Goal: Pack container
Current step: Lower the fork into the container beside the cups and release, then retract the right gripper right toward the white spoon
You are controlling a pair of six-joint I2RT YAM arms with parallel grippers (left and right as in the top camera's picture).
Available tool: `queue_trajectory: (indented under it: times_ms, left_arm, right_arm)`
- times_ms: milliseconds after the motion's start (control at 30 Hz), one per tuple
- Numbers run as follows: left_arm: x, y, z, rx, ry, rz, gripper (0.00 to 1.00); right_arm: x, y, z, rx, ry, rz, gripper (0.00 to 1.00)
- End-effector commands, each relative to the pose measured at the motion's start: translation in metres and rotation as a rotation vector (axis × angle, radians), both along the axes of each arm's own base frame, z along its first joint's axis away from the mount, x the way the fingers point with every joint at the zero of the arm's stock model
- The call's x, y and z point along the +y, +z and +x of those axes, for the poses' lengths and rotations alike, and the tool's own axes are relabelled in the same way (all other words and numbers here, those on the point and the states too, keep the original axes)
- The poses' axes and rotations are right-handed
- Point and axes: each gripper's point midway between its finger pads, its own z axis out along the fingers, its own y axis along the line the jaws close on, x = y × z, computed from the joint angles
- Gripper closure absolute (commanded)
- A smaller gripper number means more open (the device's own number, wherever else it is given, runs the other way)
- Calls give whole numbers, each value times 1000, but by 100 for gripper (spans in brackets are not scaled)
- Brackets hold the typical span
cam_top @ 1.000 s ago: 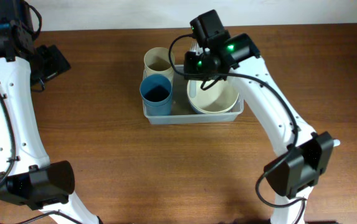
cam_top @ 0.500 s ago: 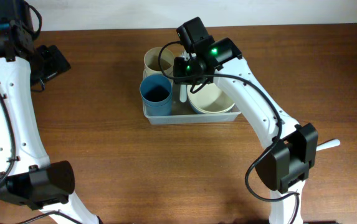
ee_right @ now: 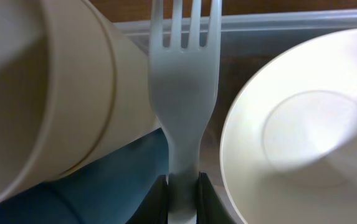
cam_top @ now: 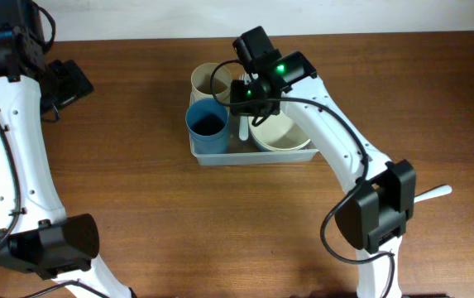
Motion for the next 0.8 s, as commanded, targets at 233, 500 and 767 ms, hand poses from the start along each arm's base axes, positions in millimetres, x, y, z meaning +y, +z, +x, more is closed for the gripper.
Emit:
queue_trajectory:
  times_ms: [233,500,767]
  left_arm:
    - [2,4,-1,-8,-2,11,0]
    - [2,4,-1,-8,-2,11,1]
    - [2,4,-1,-8,-2,11,0]
  right_arm:
    - [9,-5,0,20,3,23,82]
    - [7,-4,2,13,-1,20,75]
    - [-32,18,15,-1,-79,22,67]
